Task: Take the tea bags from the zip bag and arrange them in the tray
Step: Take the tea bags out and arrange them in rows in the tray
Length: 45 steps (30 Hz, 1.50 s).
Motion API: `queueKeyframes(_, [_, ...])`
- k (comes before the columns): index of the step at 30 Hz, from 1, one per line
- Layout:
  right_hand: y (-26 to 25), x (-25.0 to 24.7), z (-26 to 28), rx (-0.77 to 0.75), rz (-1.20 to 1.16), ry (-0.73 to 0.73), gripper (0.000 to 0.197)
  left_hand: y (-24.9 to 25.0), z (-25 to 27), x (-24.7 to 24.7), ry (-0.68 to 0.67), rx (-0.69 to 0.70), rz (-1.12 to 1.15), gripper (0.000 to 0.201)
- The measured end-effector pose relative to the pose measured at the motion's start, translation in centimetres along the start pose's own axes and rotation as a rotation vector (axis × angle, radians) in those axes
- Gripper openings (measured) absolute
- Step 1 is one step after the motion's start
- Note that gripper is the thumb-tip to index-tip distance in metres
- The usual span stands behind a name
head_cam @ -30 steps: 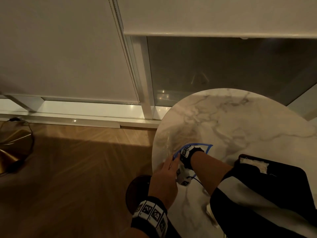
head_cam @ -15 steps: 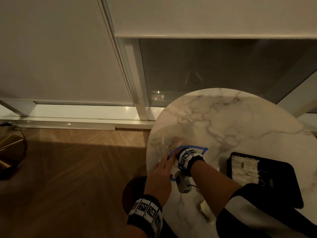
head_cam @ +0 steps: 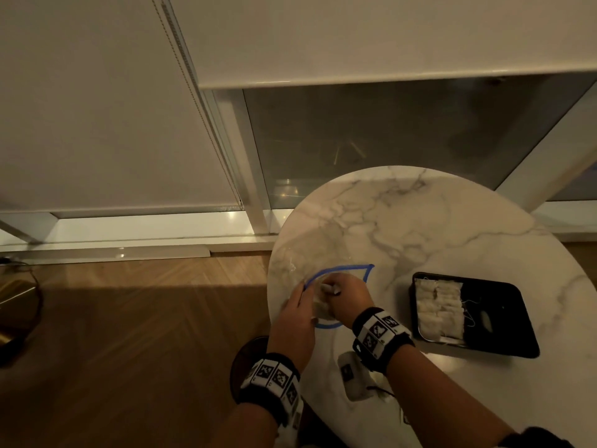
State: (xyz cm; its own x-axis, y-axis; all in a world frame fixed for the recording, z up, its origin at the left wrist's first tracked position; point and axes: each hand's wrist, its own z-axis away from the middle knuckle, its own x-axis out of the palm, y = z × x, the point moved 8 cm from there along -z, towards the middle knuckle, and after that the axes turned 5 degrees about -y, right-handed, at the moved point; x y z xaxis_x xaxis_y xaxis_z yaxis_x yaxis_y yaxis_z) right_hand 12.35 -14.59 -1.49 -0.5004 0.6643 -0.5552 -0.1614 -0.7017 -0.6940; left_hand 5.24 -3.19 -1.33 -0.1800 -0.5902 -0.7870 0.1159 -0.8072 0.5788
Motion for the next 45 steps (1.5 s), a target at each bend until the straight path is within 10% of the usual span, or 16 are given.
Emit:
queueKeyframes(7, [4.4,-1.6,6.6,0.013,-0.682,0.051,0.001,0.6,1.9,0.2,-0.002,0.037,-0.181,0.057])
queueKeyframes(13, [8.7,-1.3,10.4,0.101,-0.967,-0.014,0.027,4.1,5.0,-1.1,0.335,0.332,0.032,0.020])
queueKeyframes(23, [11.0,-3.6,12.8,0.089,-0.972,-0.083,0.032,8.4,5.5,8.1,-0.407,-0.416,1.372,0.047])
queueKeyframes(45, [20.6,-7.5,14.7,0.233,-0.849,-0.014,0.036,8.8,4.5,12.7,-0.241,-0.316,1.085,0.020])
